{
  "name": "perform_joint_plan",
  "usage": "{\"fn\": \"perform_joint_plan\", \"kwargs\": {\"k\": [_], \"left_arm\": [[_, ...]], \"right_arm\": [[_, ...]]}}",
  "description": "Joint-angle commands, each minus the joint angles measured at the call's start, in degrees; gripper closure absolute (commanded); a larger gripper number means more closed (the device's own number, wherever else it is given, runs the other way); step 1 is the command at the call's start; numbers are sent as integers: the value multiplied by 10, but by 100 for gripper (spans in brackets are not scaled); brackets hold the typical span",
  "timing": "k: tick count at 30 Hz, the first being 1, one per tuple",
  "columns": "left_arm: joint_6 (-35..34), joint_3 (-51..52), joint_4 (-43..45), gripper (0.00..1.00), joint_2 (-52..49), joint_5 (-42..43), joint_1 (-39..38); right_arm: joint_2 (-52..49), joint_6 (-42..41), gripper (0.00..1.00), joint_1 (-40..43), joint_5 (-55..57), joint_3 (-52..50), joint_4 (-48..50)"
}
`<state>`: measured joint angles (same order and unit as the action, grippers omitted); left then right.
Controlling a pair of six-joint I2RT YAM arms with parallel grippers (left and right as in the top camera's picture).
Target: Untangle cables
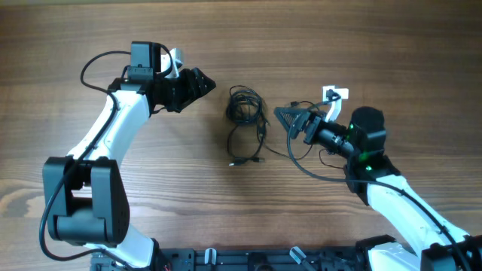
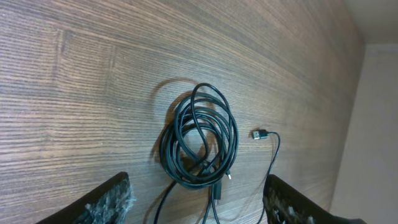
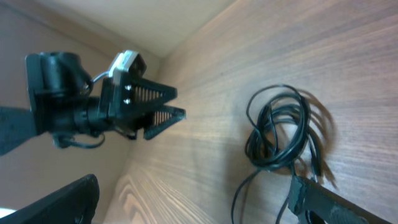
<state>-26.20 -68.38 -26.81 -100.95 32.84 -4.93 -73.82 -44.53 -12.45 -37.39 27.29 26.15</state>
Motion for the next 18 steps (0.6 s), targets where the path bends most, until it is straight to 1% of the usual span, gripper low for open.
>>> {"fn": "perform_joint_plan", "kwargs": {"k": [1, 2, 3, 4, 6, 8, 9, 10, 12, 15, 16, 18], "left_arm": [[-2, -1, -8, 31, 1, -12, -12], [-22, -1, -14, 31, 0, -26, -13], [-60, -1, -26, 28, 0, -56, -13], [-86, -1, -37, 25, -1, -80, -13], [-127, -1, -50, 18, -1, -112, -13], [-171, -1, -54, 11, -1, -130, -10], [-186, -1, -54, 4, -1, -130, -5], [-196, -1, -54, 0, -1, -130, 1], [-193, -1, -60, 0, -1, -130, 9], [-193, -1, -77, 0, -1, -143, 10], [-193, -1, -81, 0, -1, -151, 10], [-193, -1, -82, 0, -1, -152, 10]], "right_arm": [[2, 76, 0, -17, 55, 75, -94], [1, 108, 0, -31, 78, 99, -137], [-2, 144, 0, -52, 132, 135, -203], [-9, 166, 0, -67, 163, 159, -238], [-36, 216, 0, -96, 175, 200, -268], [-79, 254, 7, -127, 199, 245, -289], [-108, 273, 11, -140, 216, 265, -297], [-146, 294, 15, -154, 217, 292, -306], [-219, 329, 17, -185, 228, 352, -334], [-312, 381, 17, -222, 292, 437, -385], [-347, 395, 18, -231, 297, 468, -401], [-387, 403, 21, -239, 304, 500, -412]]}}
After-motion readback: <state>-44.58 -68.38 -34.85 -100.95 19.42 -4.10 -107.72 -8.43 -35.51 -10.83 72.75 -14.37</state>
